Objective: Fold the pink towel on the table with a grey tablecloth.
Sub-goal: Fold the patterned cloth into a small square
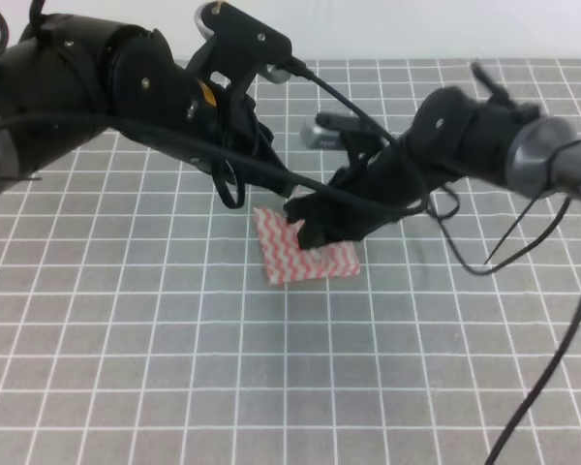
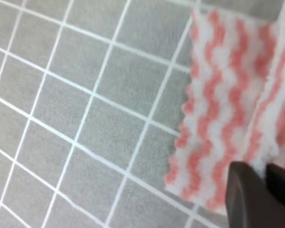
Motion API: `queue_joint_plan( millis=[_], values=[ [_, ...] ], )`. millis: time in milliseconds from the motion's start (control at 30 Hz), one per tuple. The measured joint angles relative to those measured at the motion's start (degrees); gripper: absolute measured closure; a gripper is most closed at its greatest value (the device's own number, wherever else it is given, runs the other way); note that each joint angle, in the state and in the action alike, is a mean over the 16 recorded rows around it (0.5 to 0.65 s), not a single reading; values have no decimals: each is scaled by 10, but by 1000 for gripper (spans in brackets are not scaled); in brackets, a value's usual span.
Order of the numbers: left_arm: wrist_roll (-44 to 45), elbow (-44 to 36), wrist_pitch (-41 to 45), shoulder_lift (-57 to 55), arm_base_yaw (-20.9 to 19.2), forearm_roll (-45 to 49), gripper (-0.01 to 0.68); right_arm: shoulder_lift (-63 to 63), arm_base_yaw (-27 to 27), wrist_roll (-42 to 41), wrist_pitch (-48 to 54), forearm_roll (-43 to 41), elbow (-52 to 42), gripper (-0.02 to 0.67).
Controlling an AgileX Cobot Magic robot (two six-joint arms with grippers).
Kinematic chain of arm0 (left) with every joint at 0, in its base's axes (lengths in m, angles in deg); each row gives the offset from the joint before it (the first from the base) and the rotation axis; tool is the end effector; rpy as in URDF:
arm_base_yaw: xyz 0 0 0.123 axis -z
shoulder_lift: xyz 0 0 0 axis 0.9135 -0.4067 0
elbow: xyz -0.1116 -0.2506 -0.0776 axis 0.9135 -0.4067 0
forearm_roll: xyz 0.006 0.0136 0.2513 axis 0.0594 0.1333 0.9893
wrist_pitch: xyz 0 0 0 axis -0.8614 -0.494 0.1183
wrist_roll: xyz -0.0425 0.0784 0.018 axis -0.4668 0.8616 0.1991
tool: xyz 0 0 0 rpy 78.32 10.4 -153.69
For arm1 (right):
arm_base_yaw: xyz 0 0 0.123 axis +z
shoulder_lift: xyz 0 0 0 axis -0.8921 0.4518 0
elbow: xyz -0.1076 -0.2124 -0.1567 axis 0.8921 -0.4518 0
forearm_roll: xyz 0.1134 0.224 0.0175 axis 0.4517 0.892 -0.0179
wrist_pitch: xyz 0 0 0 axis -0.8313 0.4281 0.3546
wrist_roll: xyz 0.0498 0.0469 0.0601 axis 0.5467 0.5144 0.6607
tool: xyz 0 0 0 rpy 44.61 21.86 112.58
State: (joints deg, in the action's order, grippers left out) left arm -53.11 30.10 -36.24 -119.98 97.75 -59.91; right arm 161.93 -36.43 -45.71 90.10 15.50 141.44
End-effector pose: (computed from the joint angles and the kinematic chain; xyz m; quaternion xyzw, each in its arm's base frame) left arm 0.3244 -0.2072 0.3203 0.3756 0.8451 -0.0841 0.3711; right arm 0.3951 0.2408 0.2028 -0.1580 0.9314 0.2801 0.1704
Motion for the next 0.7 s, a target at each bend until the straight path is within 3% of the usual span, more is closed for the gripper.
queue_joint_plan(
  millis=[700],
  values=[
    [0, 0, 20, -1, 0, 0, 673, 30, 10, -42, -22, 98, 0, 663]
  ],
)
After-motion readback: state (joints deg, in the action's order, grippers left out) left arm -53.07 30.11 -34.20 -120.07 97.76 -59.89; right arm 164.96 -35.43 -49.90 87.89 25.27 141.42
